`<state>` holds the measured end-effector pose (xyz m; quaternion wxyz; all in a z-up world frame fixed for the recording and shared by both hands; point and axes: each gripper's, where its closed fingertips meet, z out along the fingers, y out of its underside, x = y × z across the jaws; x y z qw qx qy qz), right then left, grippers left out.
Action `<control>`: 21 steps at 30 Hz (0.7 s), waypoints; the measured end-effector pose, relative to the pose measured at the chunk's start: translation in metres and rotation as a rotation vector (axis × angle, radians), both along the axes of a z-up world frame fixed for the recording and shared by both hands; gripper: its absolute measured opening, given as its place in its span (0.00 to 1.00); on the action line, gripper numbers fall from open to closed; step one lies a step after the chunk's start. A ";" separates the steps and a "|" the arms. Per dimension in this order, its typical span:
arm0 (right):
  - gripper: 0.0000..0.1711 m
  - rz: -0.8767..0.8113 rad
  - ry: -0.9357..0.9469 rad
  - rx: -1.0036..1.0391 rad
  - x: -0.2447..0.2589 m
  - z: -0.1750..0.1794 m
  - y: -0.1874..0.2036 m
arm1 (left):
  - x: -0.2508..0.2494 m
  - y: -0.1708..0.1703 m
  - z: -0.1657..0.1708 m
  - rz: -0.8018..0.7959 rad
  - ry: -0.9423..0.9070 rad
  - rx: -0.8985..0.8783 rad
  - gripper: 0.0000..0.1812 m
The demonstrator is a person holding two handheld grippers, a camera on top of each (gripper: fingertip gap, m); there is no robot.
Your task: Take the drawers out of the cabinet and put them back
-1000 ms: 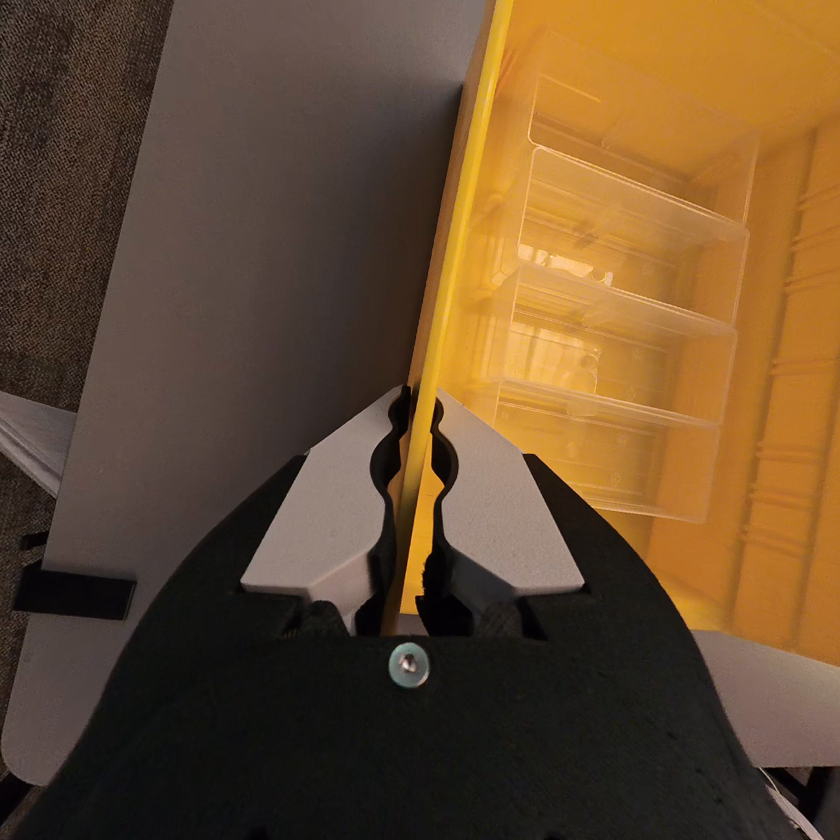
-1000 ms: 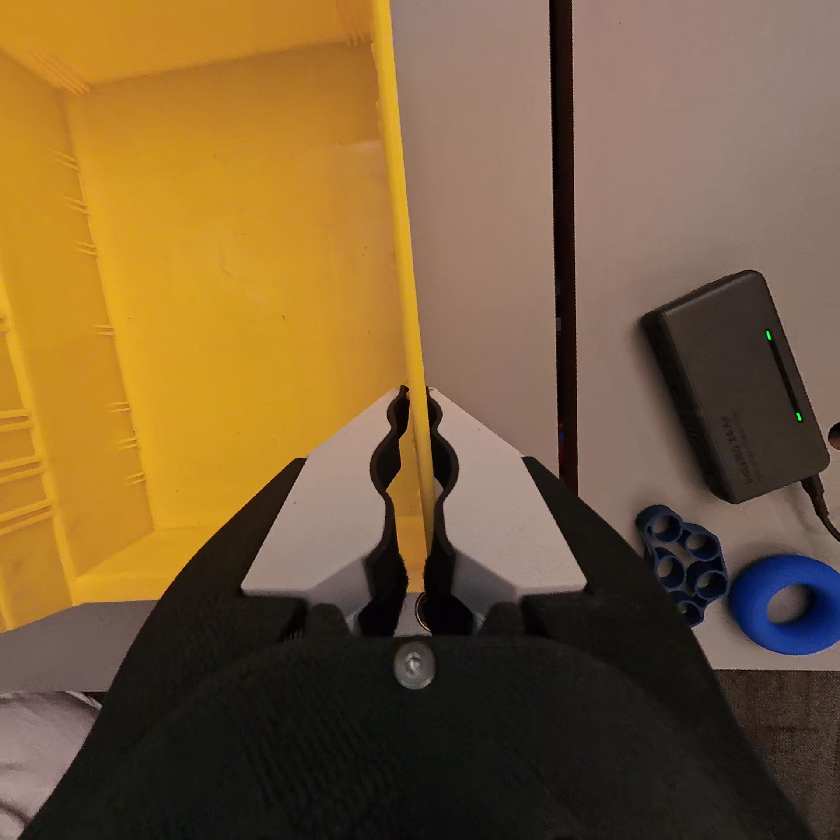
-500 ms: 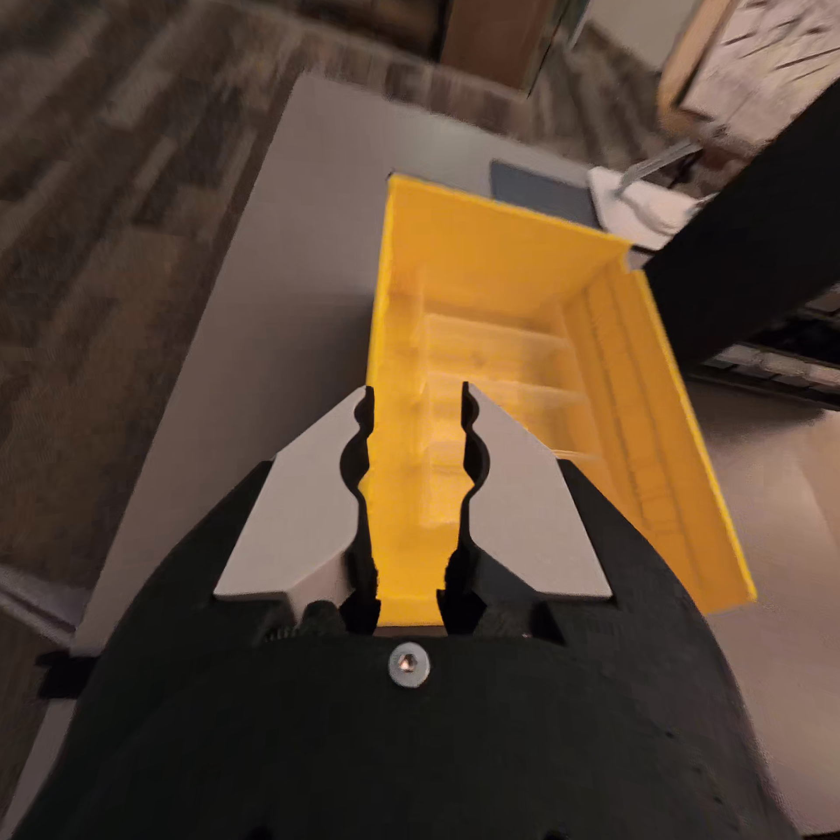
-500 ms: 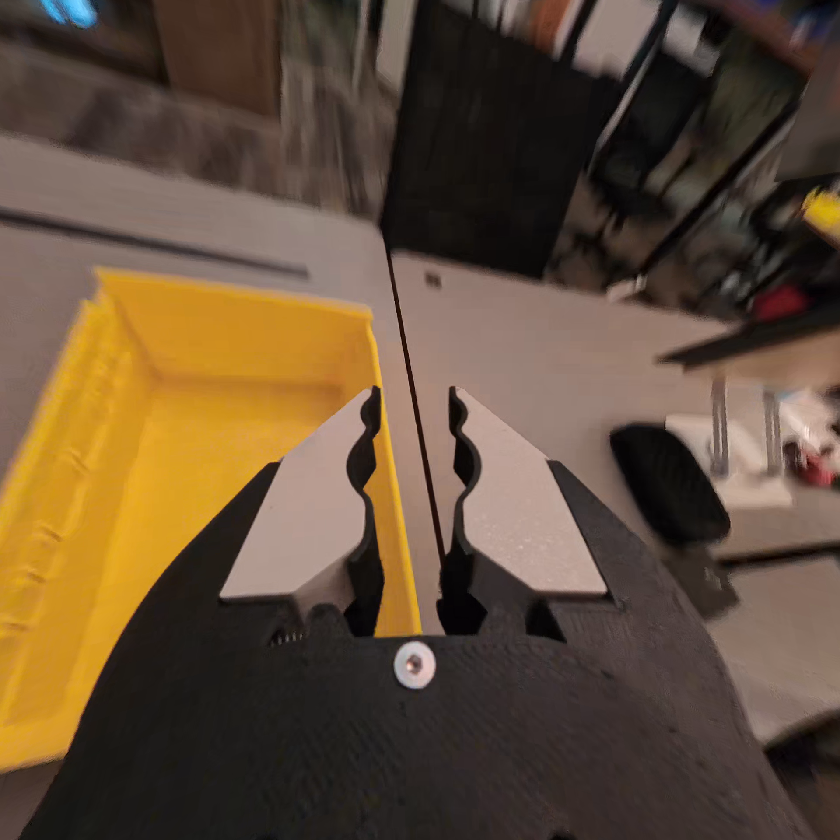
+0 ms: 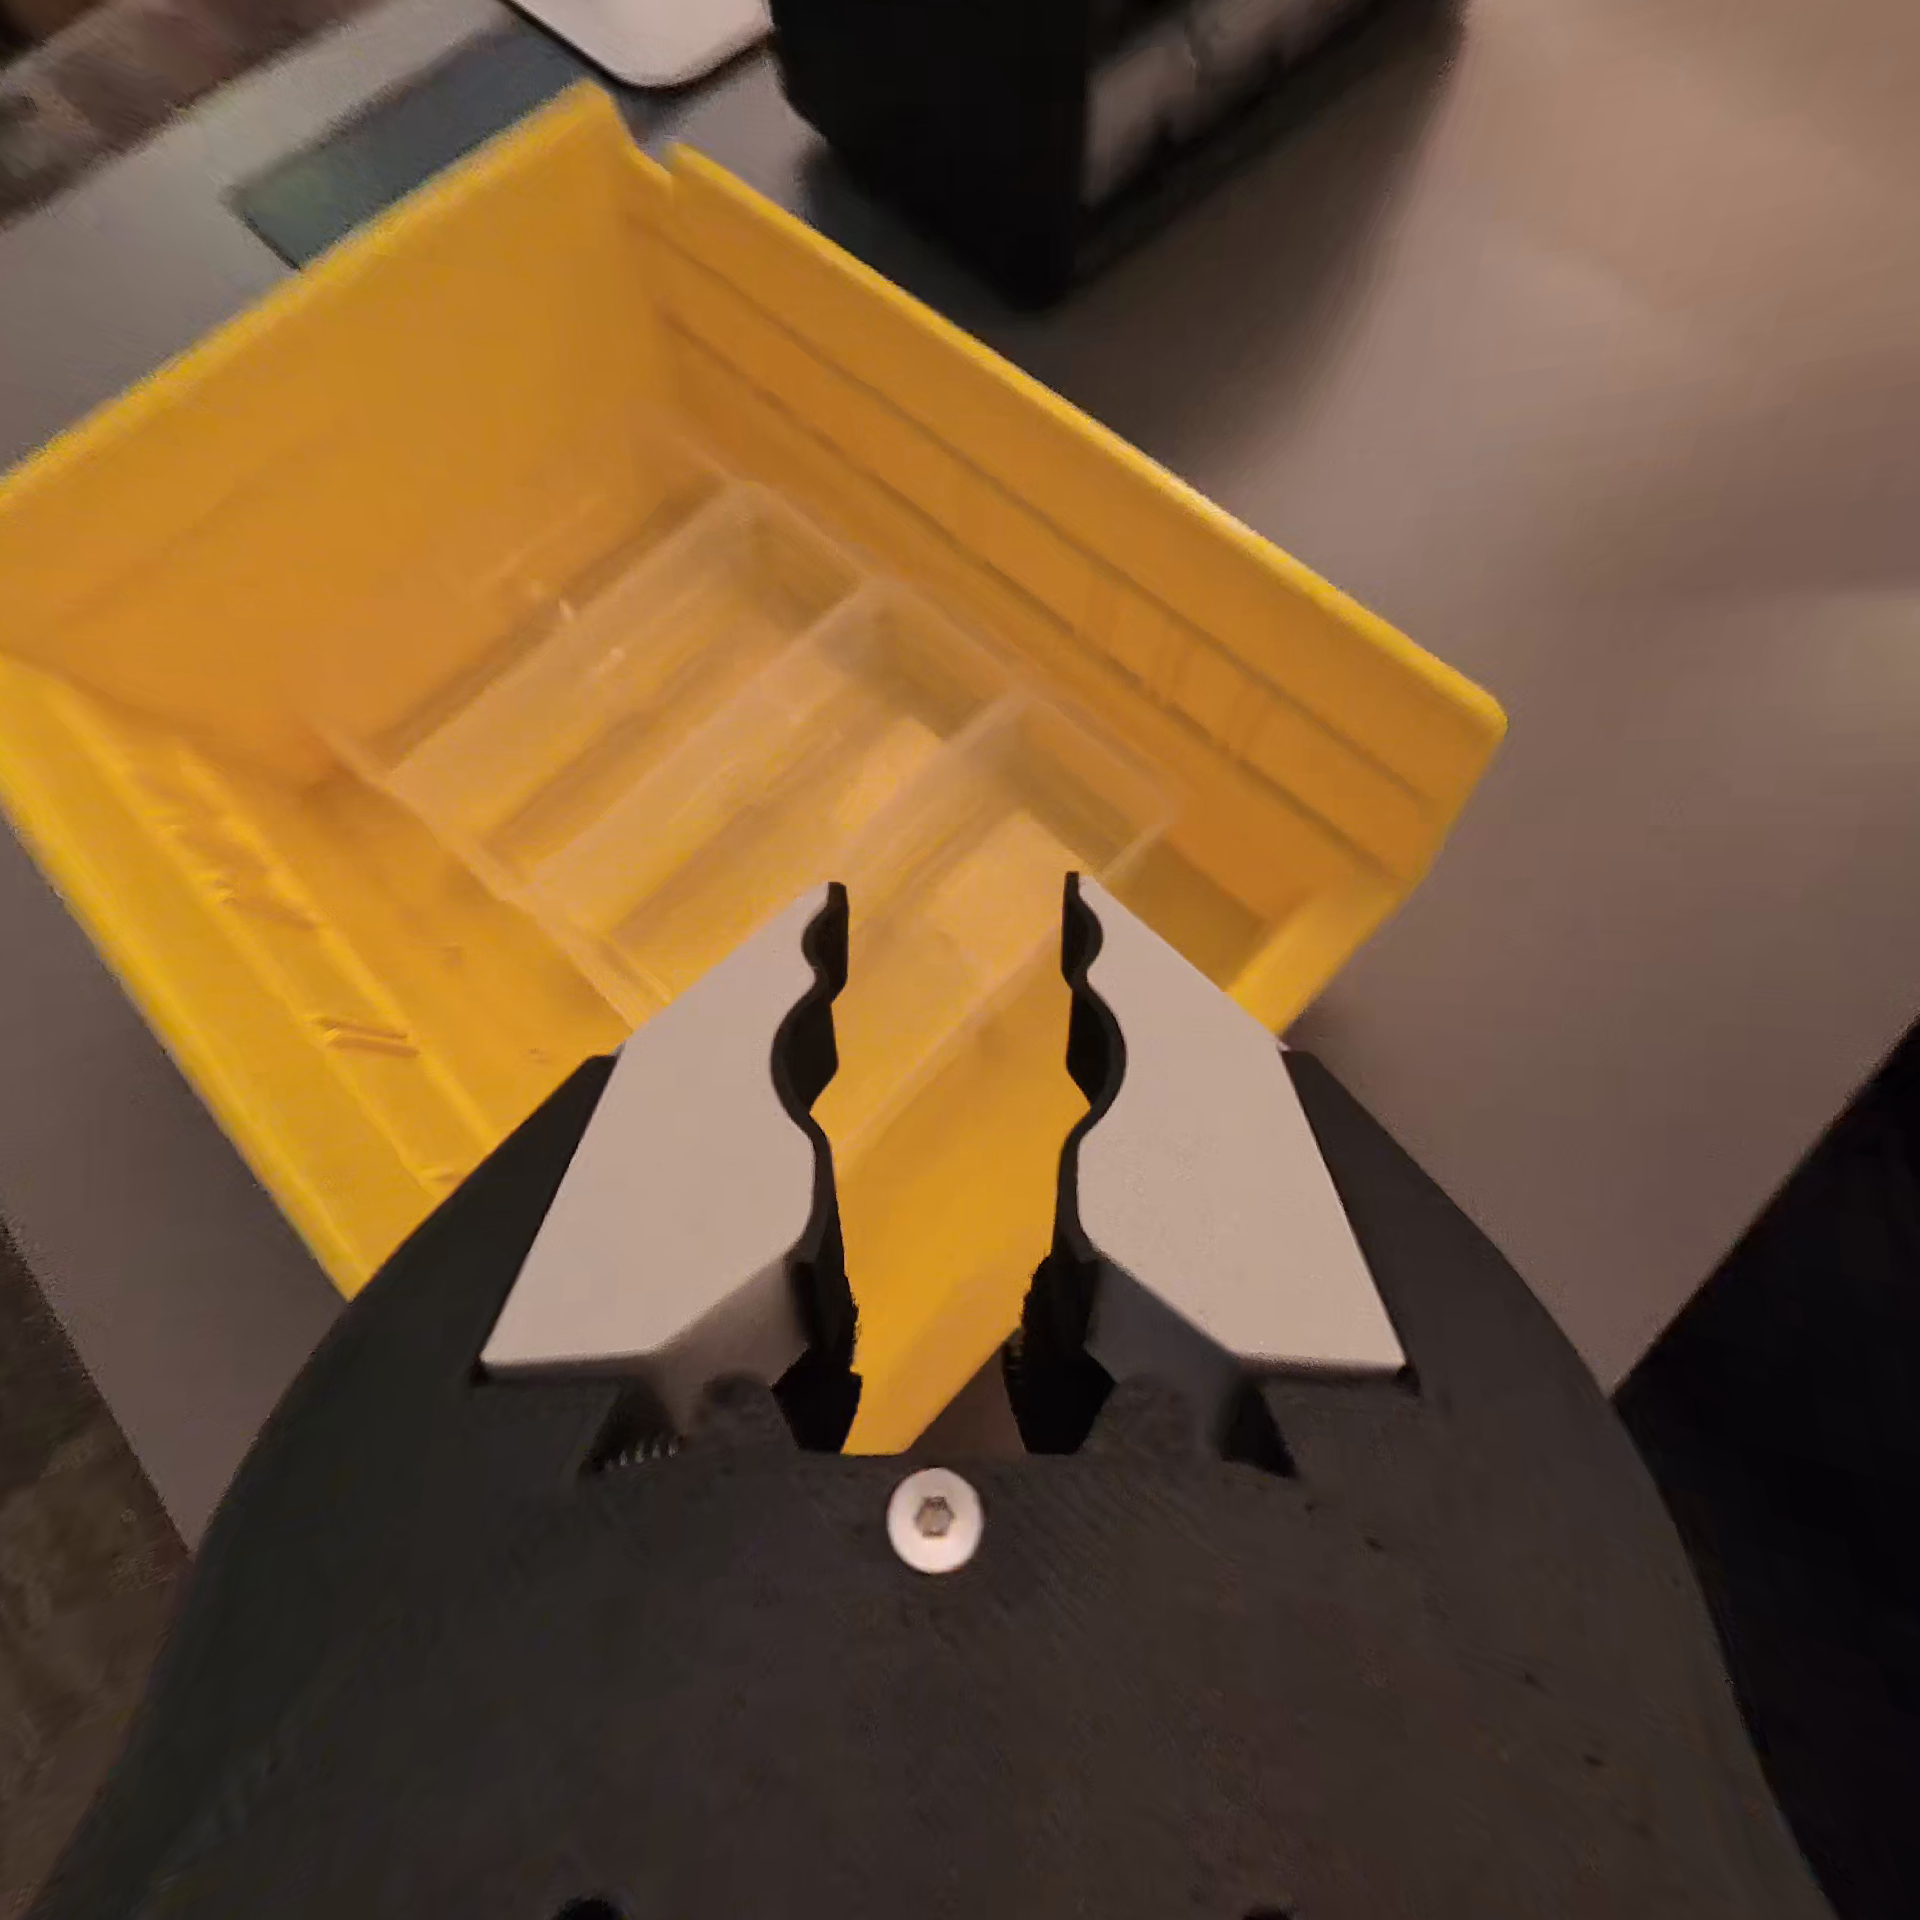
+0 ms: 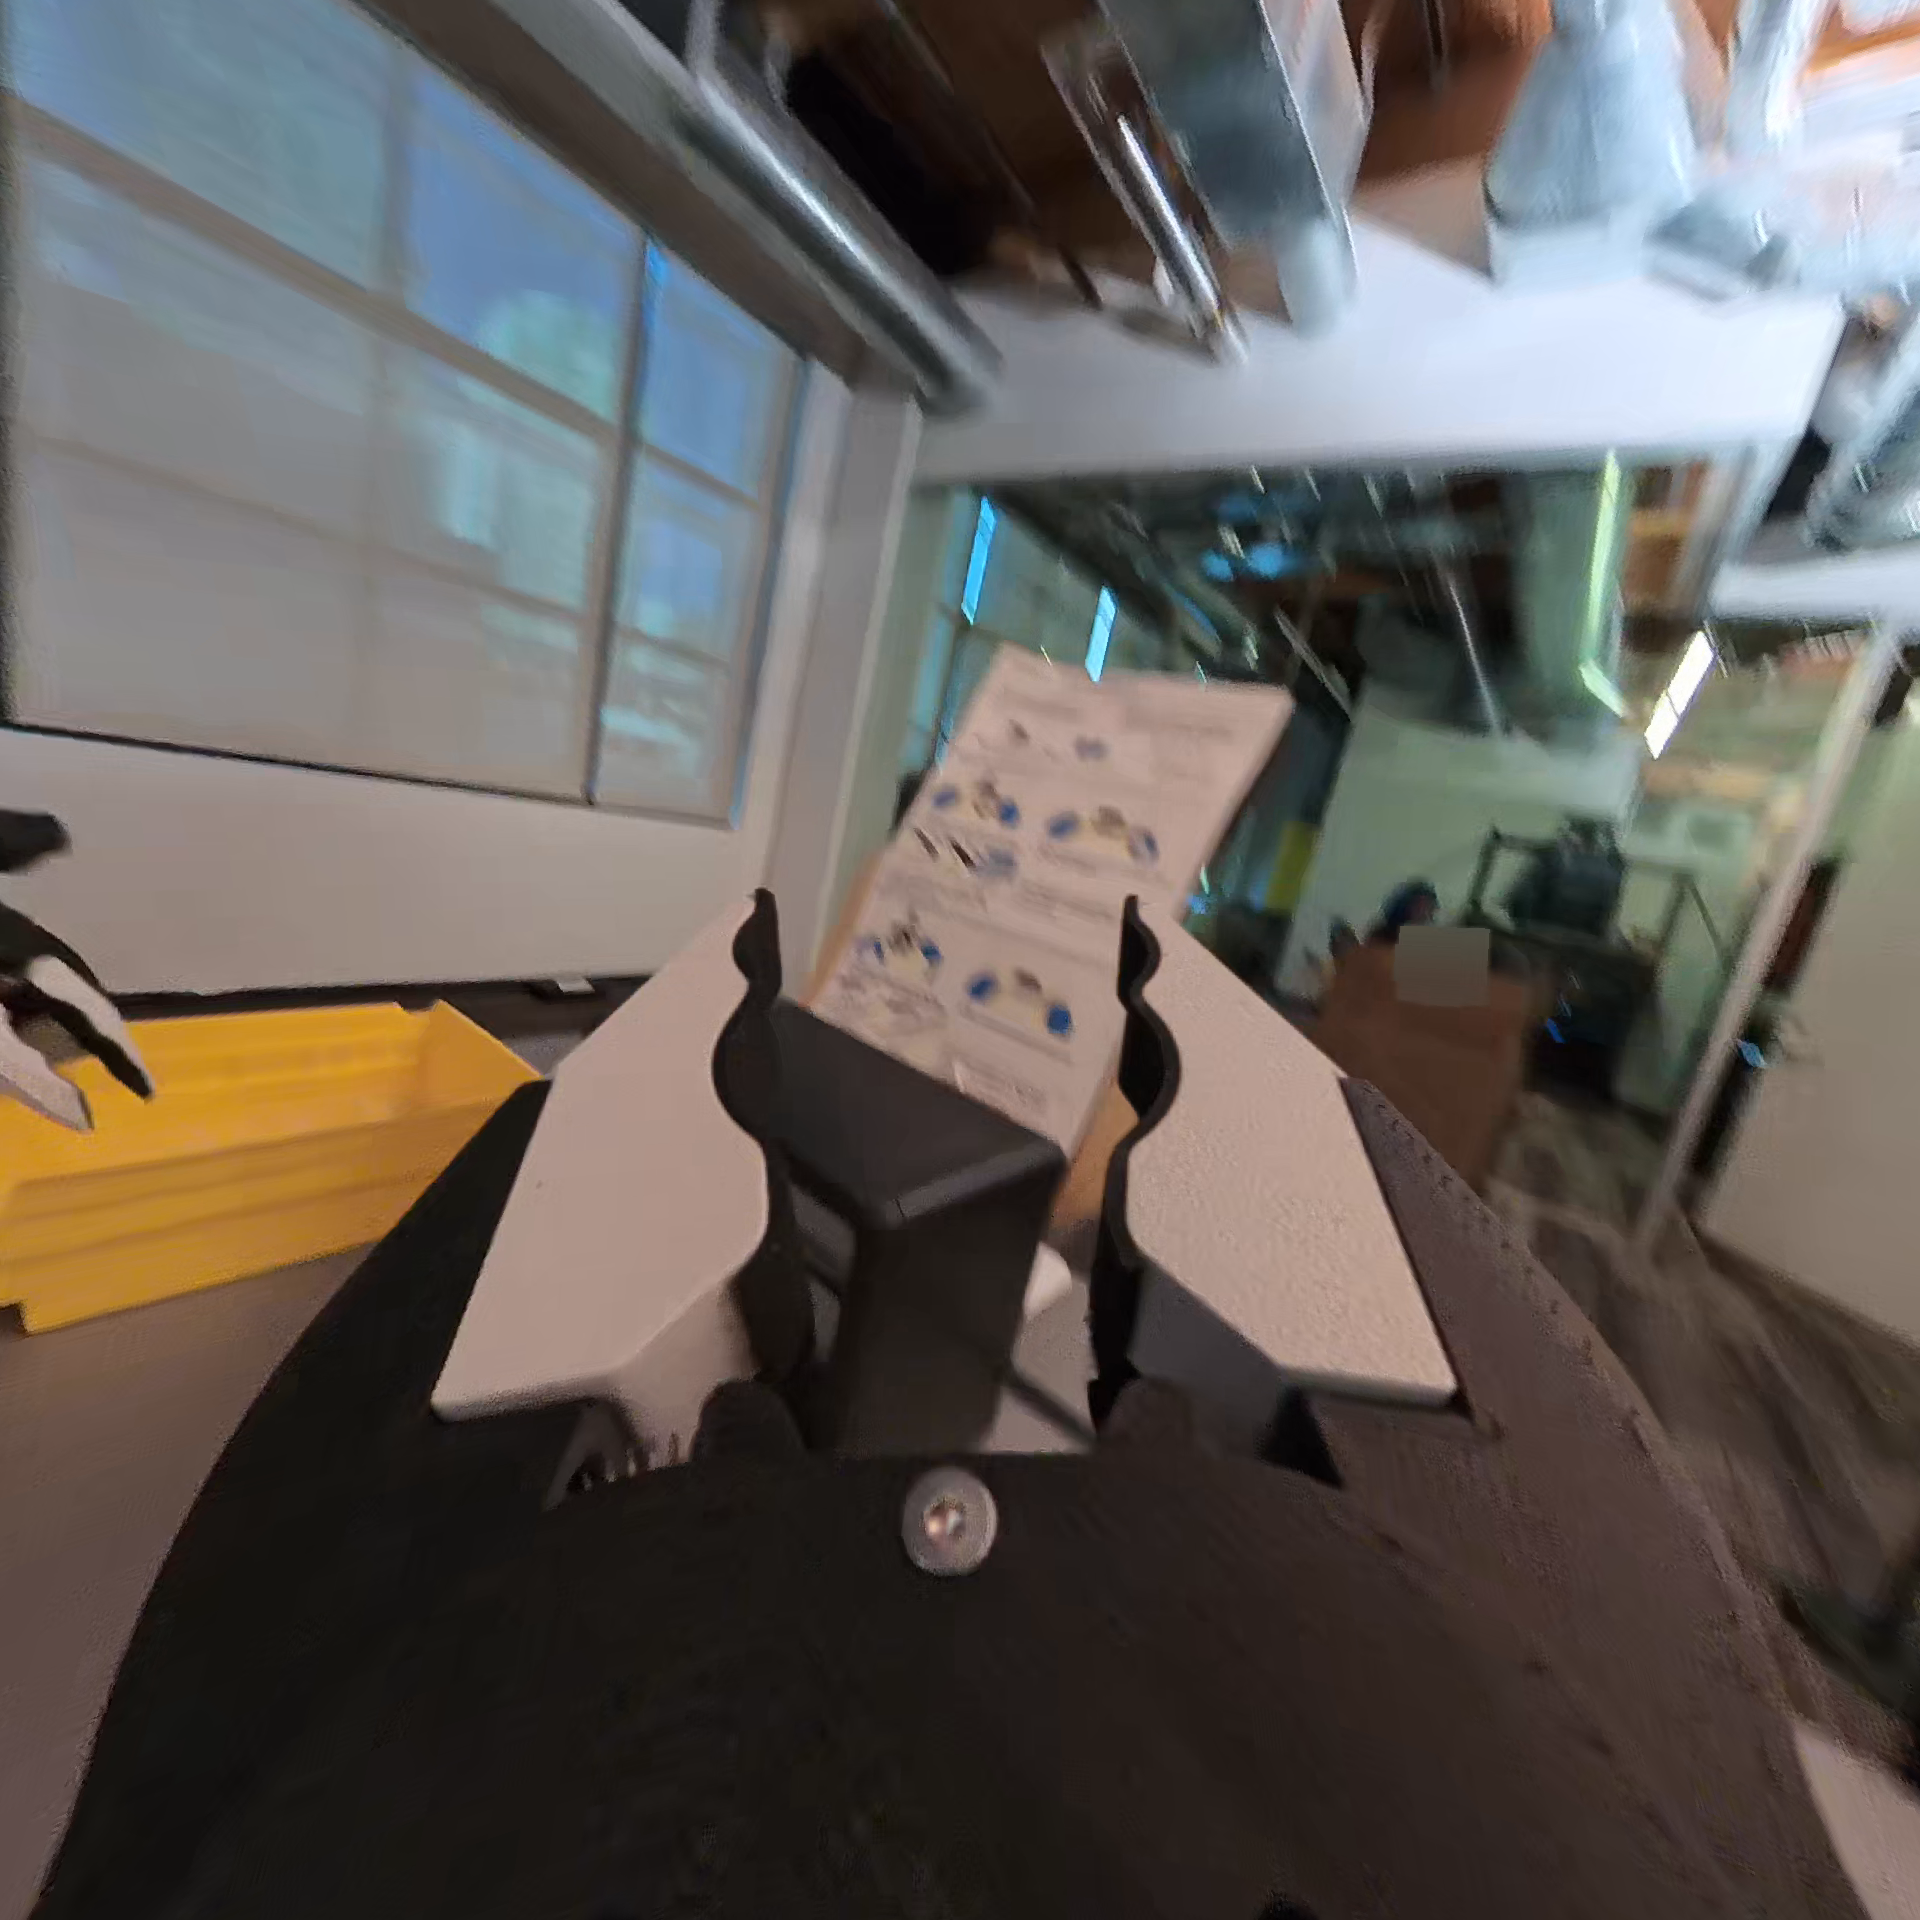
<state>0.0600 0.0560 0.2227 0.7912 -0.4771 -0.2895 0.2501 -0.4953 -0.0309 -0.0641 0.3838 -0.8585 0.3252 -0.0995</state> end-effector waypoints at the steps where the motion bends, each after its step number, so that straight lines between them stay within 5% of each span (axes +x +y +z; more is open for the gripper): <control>1: 0.35 0.039 0.005 0.045 -0.015 0.008 -0.005 | 0.001 -0.003 -0.008 -0.035 0.050 -0.033 0.22; 9: 0.30 0.123 -0.131 -0.005 -0.098 0.002 0.023 | -0.011 -0.008 -0.050 -0.157 0.262 -0.214 0.16; 17: 0.19 0.157 -0.283 -0.144 -0.116 -0.052 0.058 | -0.018 -0.017 -0.075 -0.164 0.375 -0.375 0.06; 21: 0.19 -0.006 -0.454 -0.200 -0.103 -0.084 0.083 | -0.016 -0.031 -0.070 -0.168 0.389 -0.411 0.02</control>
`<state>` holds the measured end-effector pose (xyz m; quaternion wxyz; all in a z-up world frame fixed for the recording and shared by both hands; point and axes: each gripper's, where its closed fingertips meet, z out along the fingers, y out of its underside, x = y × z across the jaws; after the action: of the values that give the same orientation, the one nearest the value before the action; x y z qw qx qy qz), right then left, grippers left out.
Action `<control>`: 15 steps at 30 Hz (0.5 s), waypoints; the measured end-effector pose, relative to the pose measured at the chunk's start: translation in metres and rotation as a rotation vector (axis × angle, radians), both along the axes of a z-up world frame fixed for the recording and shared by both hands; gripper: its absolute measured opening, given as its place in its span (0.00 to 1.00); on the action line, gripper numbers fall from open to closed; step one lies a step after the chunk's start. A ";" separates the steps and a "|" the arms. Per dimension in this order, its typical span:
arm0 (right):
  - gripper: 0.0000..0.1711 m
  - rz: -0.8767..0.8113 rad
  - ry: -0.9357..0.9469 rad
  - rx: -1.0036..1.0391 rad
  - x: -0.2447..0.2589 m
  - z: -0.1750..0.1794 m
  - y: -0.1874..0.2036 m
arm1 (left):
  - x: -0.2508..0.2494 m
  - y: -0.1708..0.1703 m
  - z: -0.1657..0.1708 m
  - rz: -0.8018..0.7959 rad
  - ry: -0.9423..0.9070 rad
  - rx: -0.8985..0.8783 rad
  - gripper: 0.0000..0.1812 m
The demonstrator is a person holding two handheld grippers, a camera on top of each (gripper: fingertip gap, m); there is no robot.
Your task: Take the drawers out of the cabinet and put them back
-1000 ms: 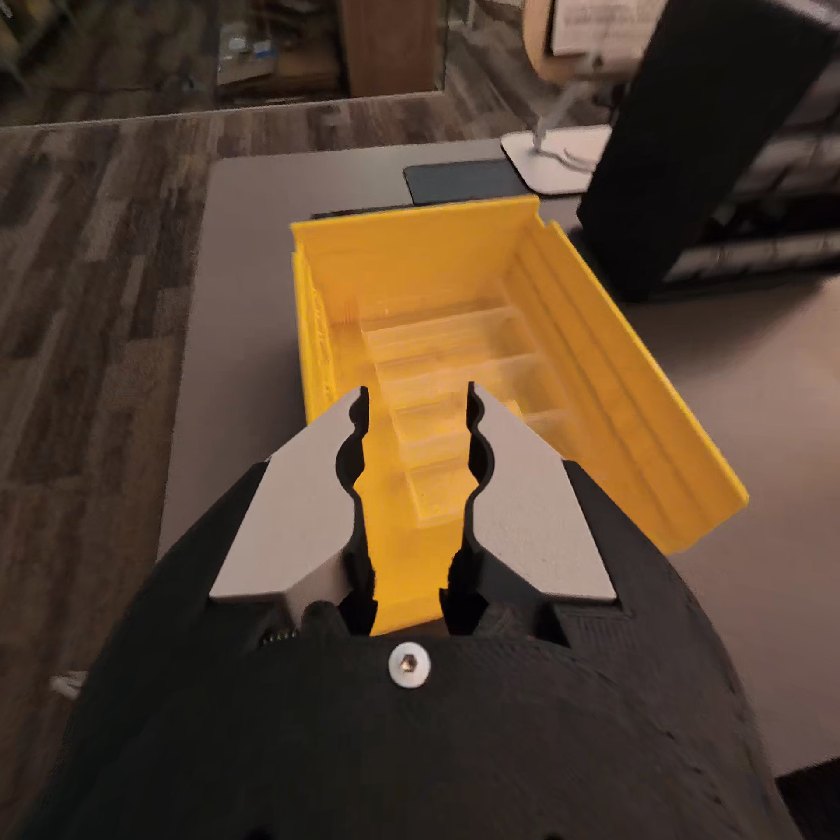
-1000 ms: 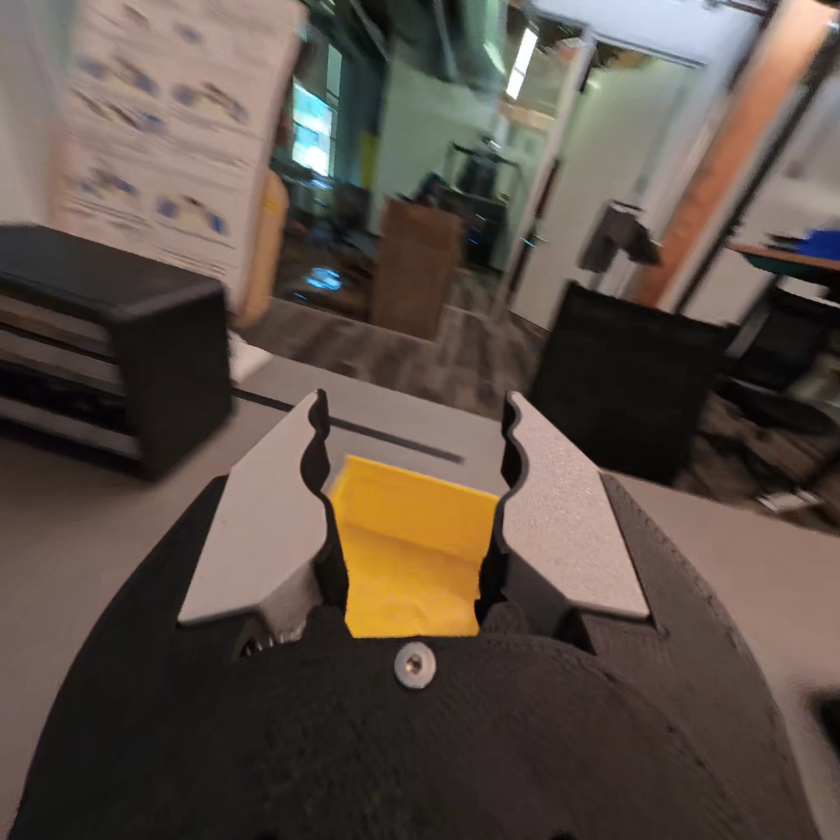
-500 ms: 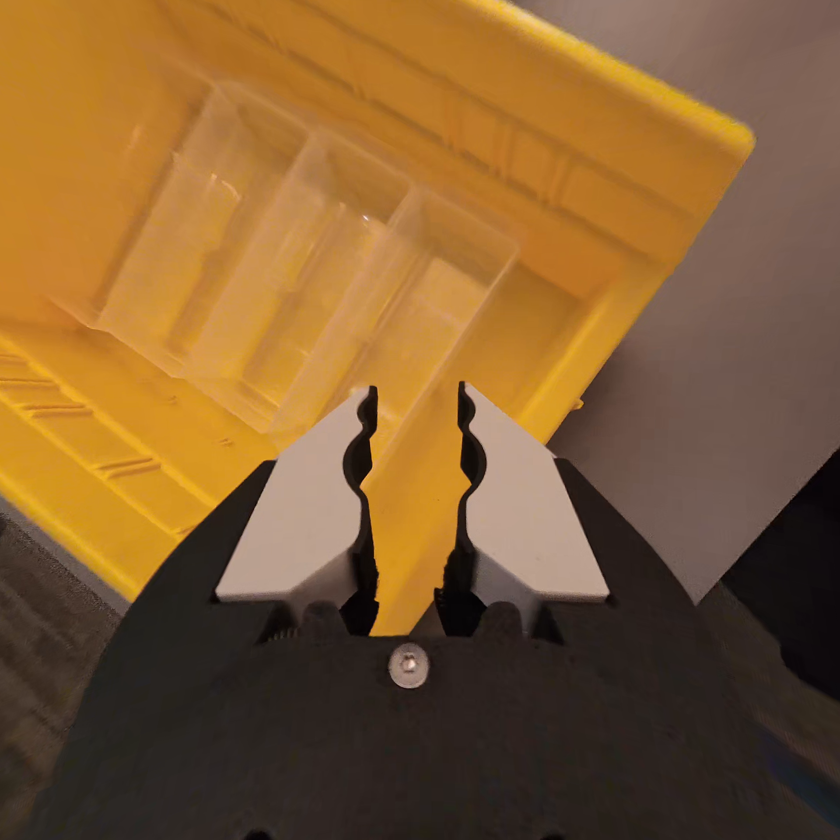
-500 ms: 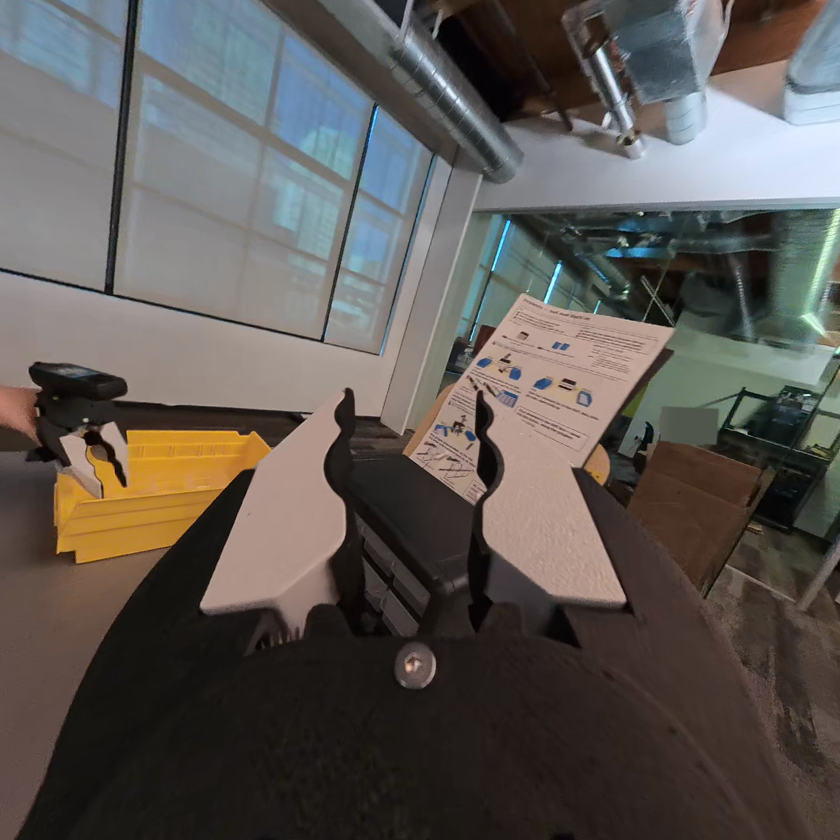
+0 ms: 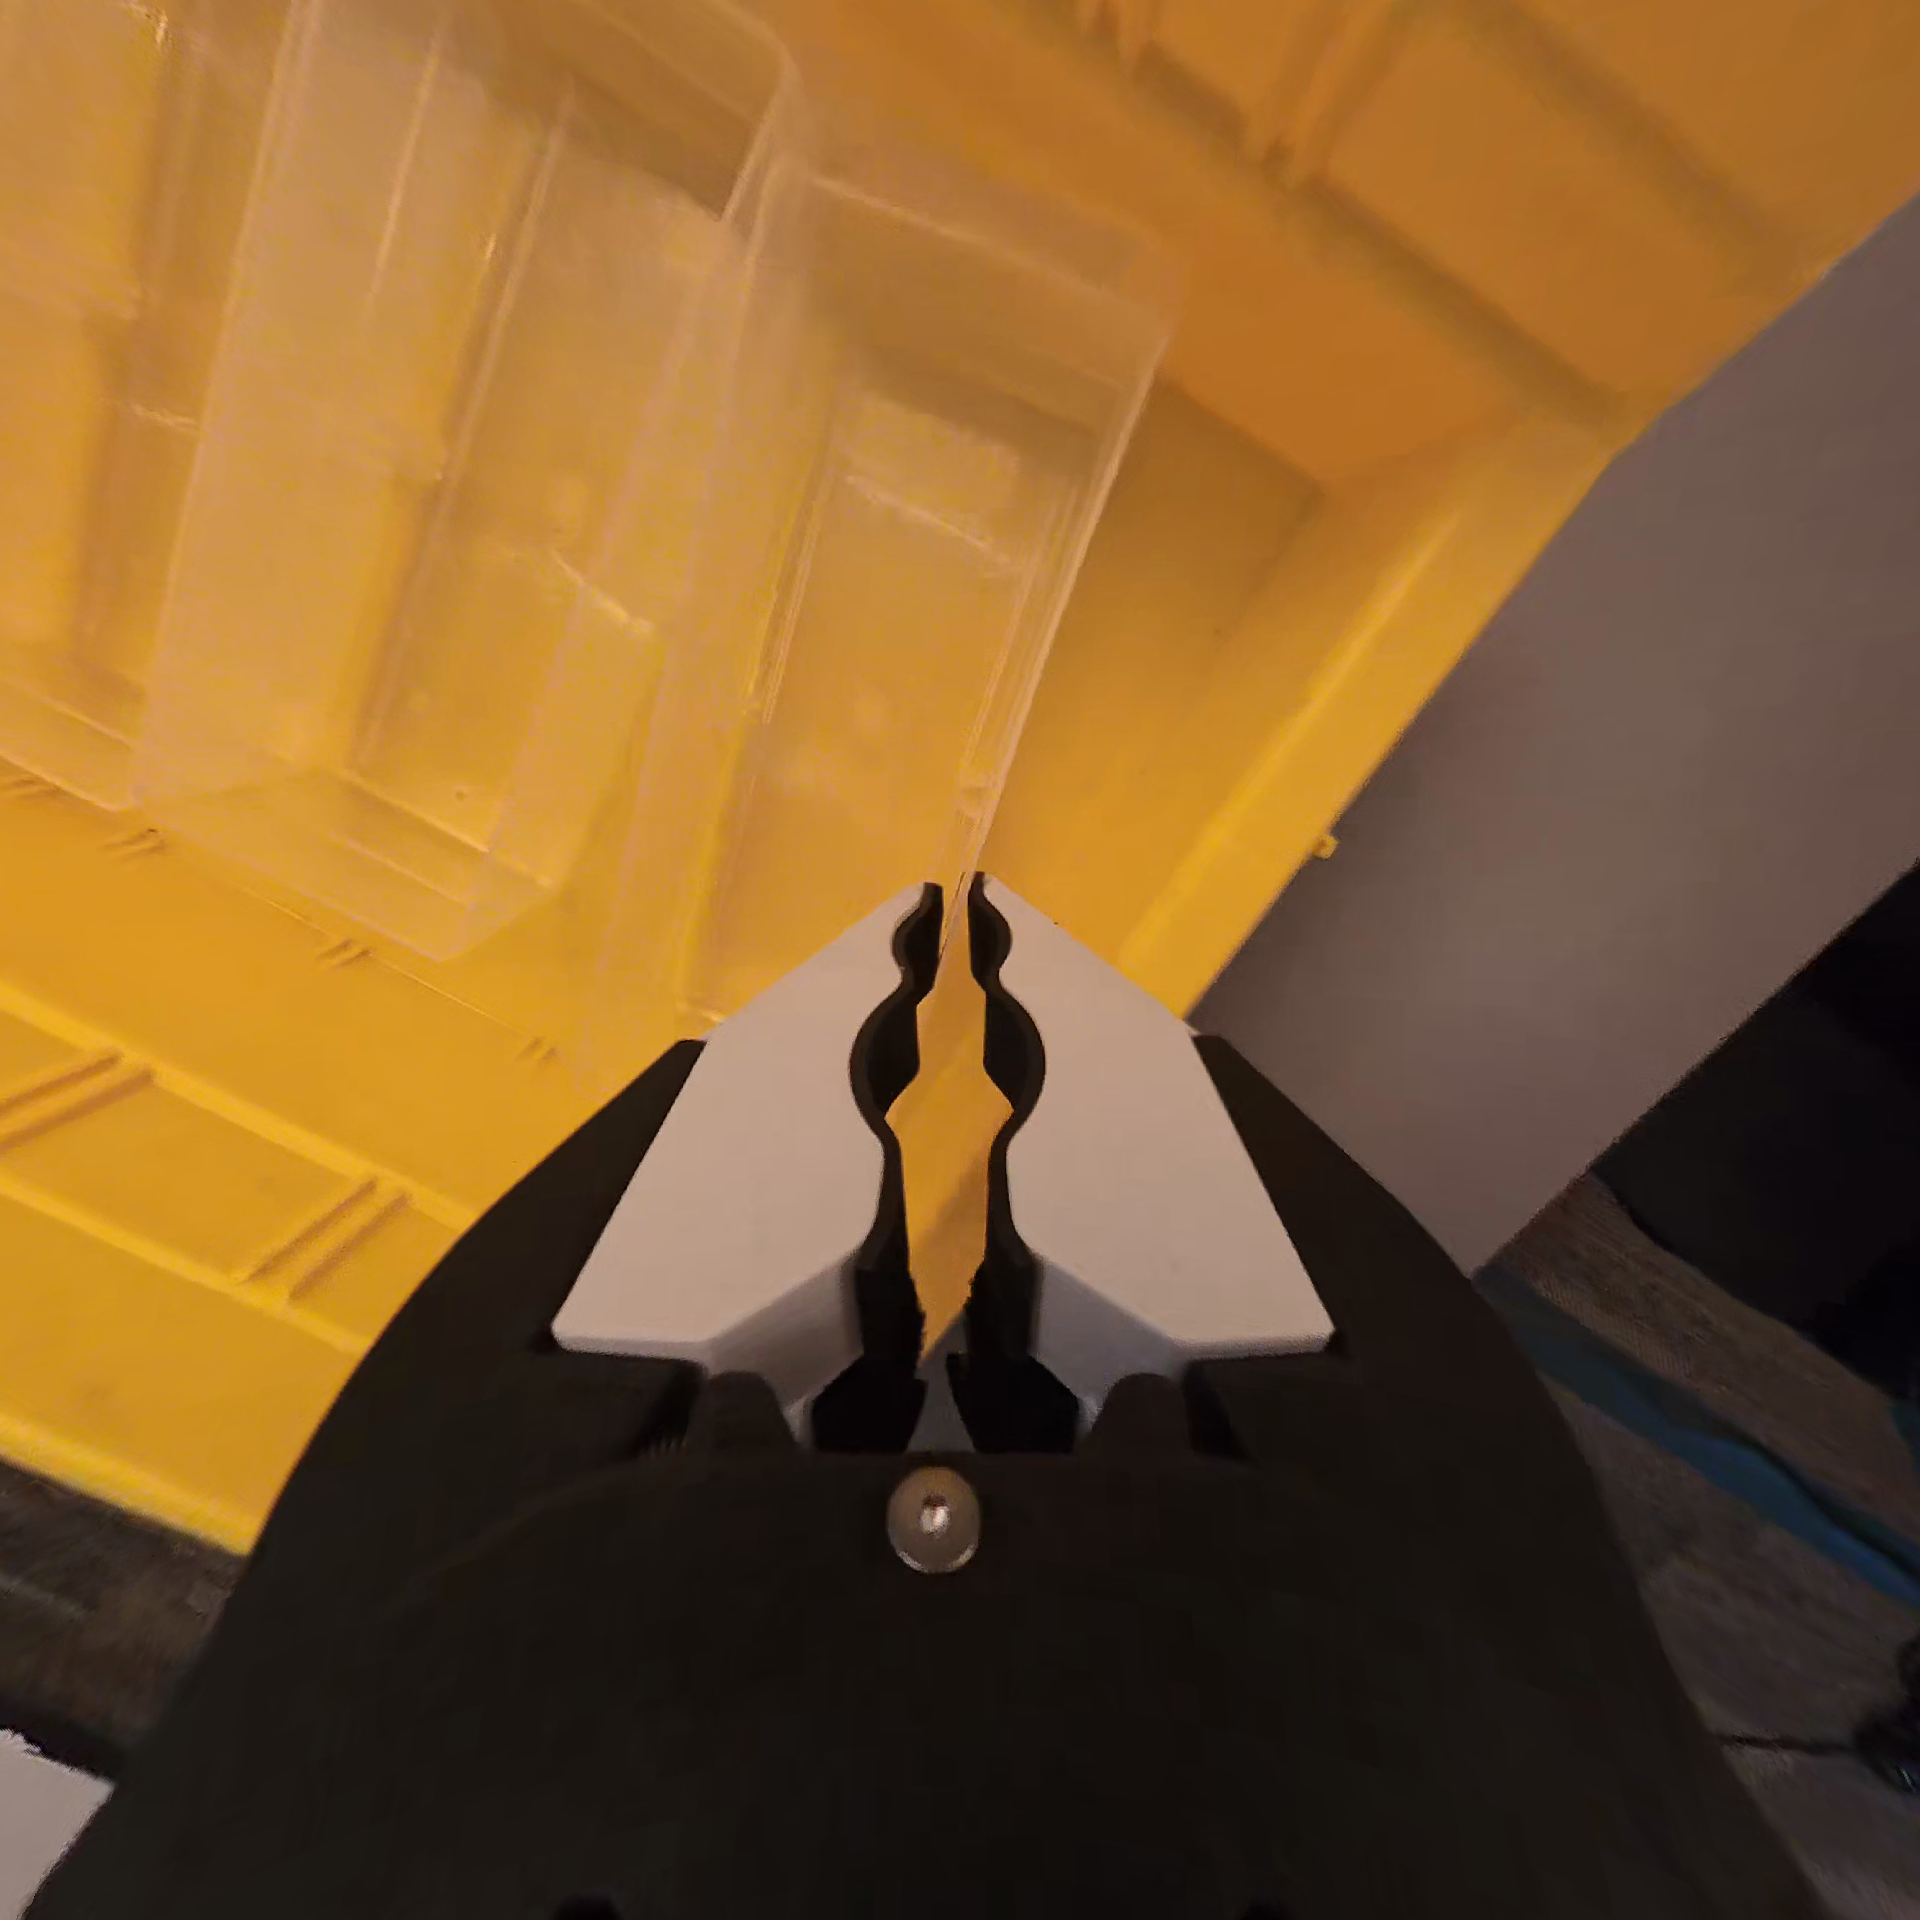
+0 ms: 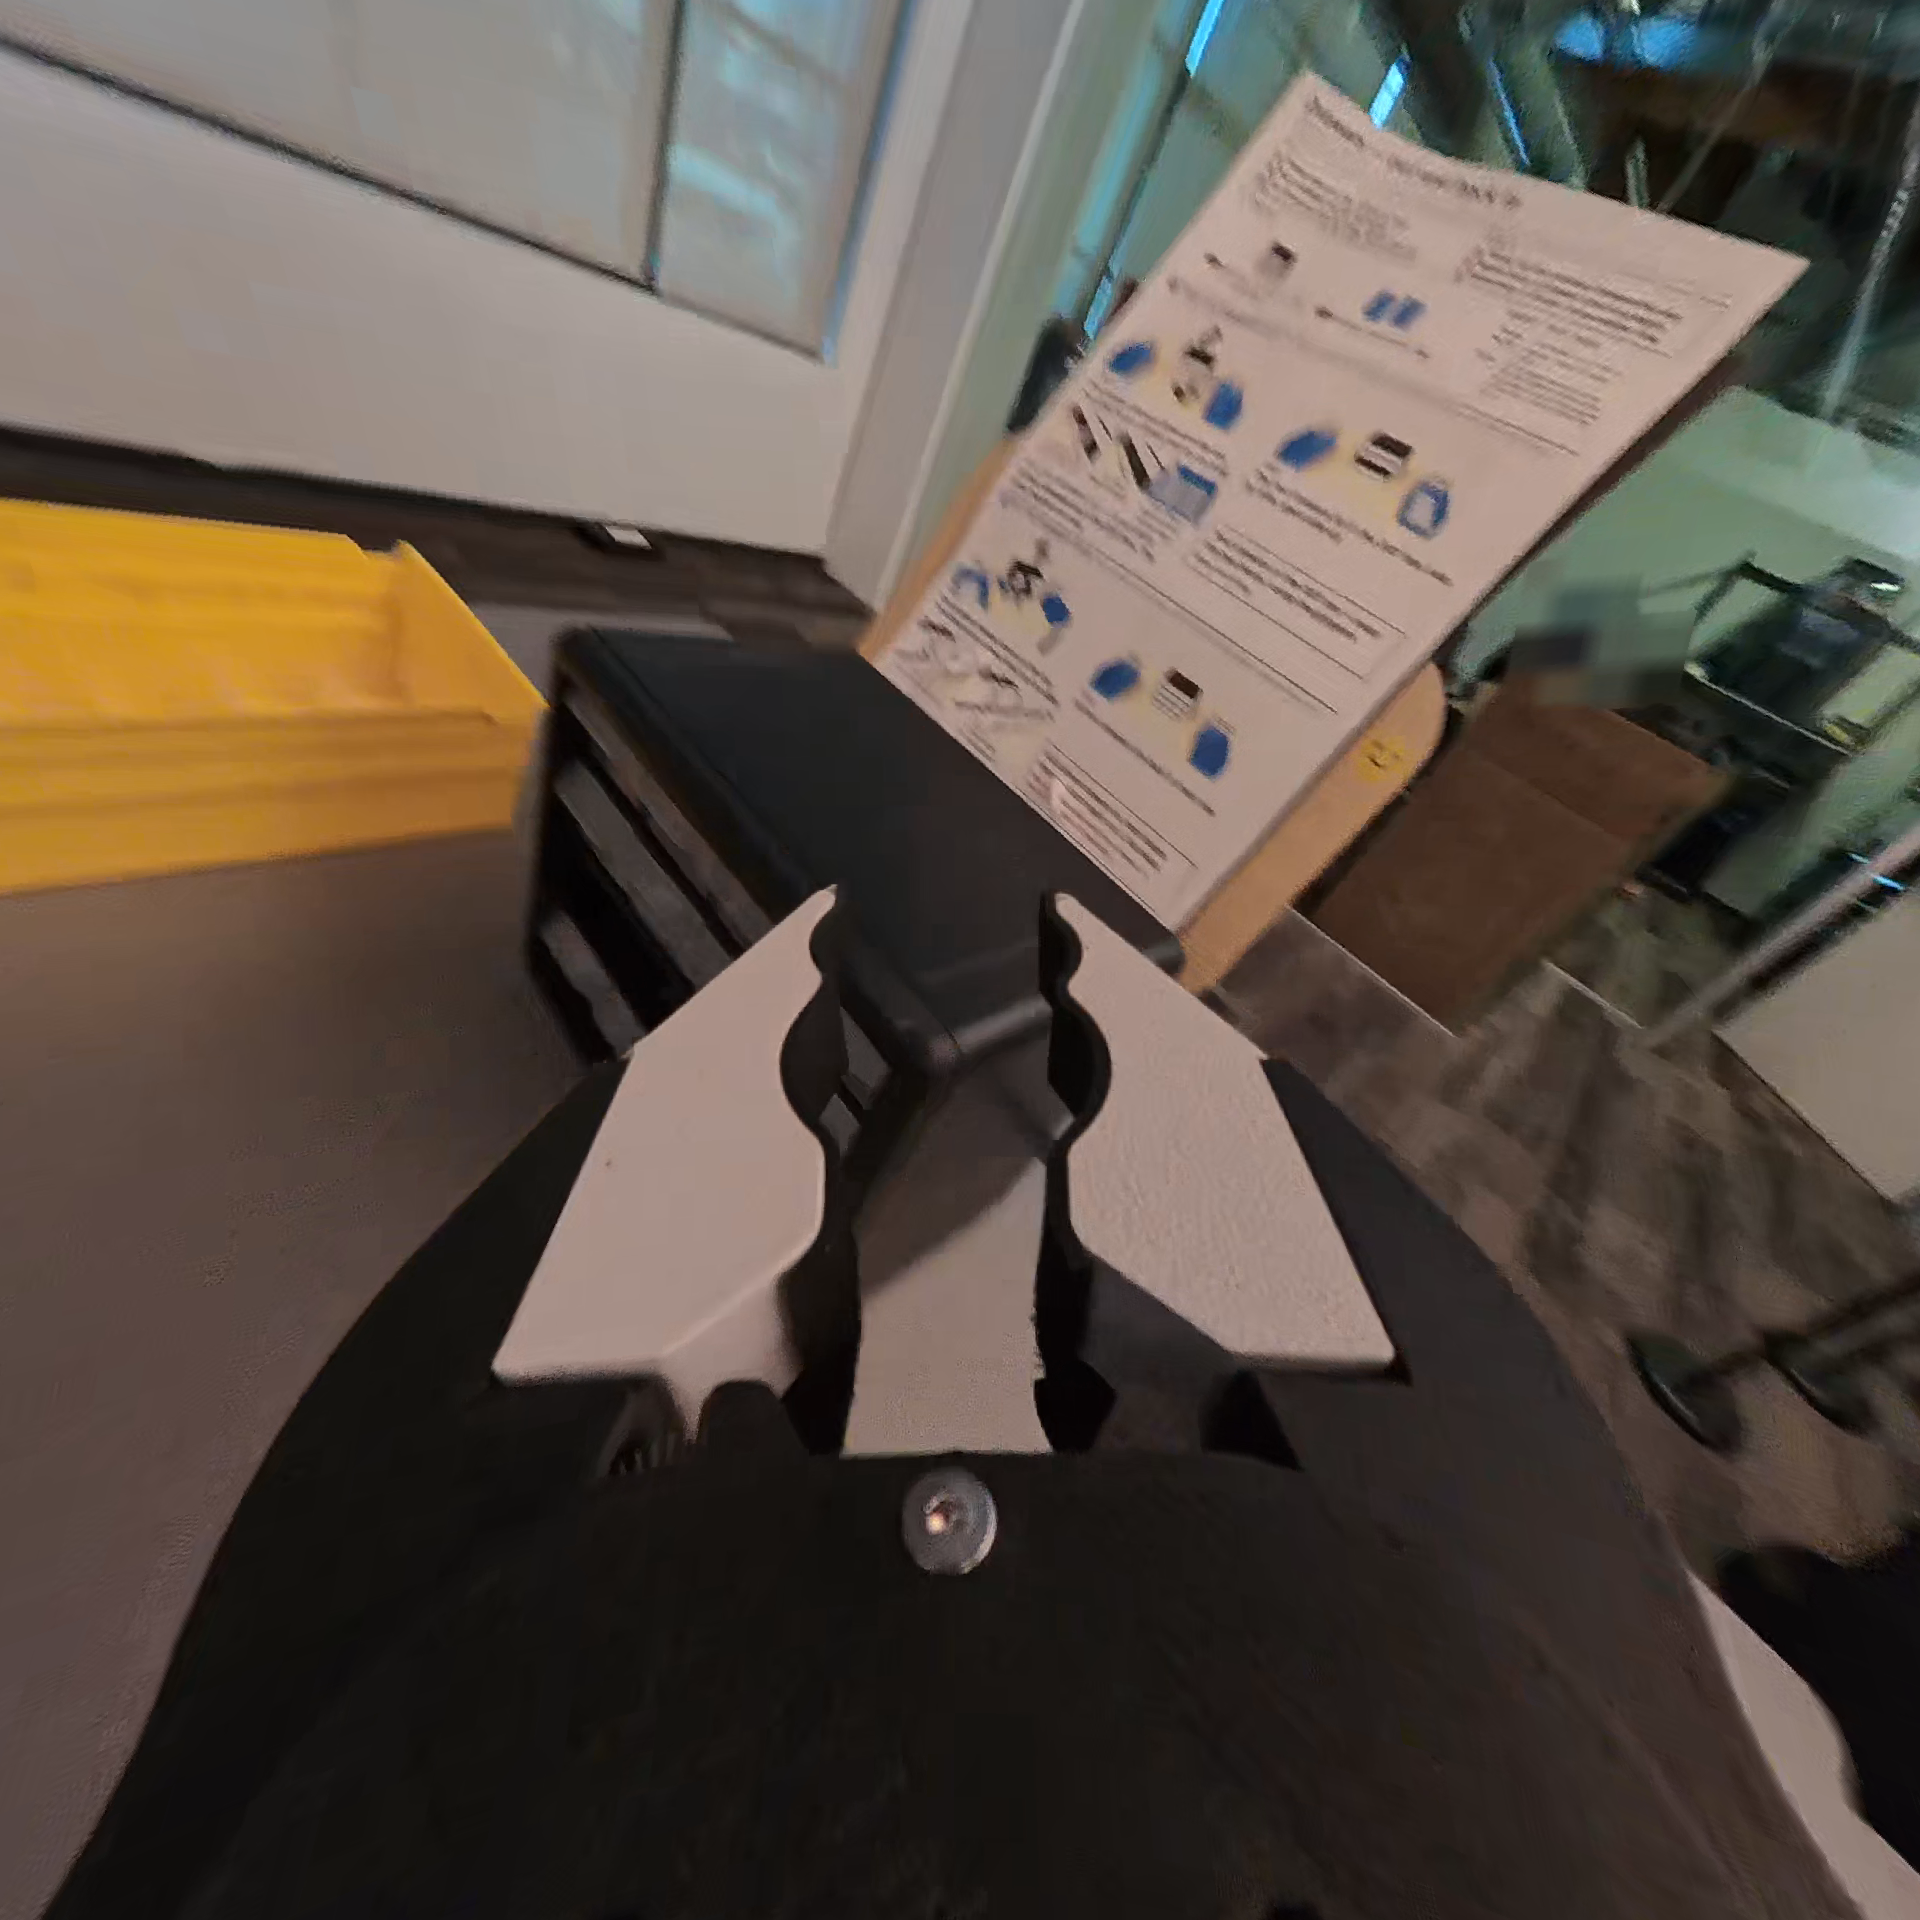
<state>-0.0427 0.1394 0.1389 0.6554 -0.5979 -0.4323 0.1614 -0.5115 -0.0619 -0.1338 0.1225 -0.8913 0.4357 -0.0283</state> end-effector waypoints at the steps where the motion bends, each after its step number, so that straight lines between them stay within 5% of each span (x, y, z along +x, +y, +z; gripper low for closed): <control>1: 0.19 -0.025 -0.017 0.009 0.004 -0.001 0.003 | 0.000 -0.003 0.004 0.006 0.010 0.003 0.01; 10: 0.23 -0.035 0.273 -0.190 0.035 0.017 0.003 | -0.010 -0.007 0.125 0.216 0.106 0.309 0.00; 15: 0.23 0.006 0.316 -0.167 0.039 0.033 -0.021 | 0.097 -0.008 0.179 0.240 -0.123 0.435 0.00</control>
<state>-0.0042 0.1185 0.1715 0.6628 -0.6160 -0.3109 0.2908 -0.4141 -0.0696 0.0451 0.3403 -0.8859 0.3142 0.0267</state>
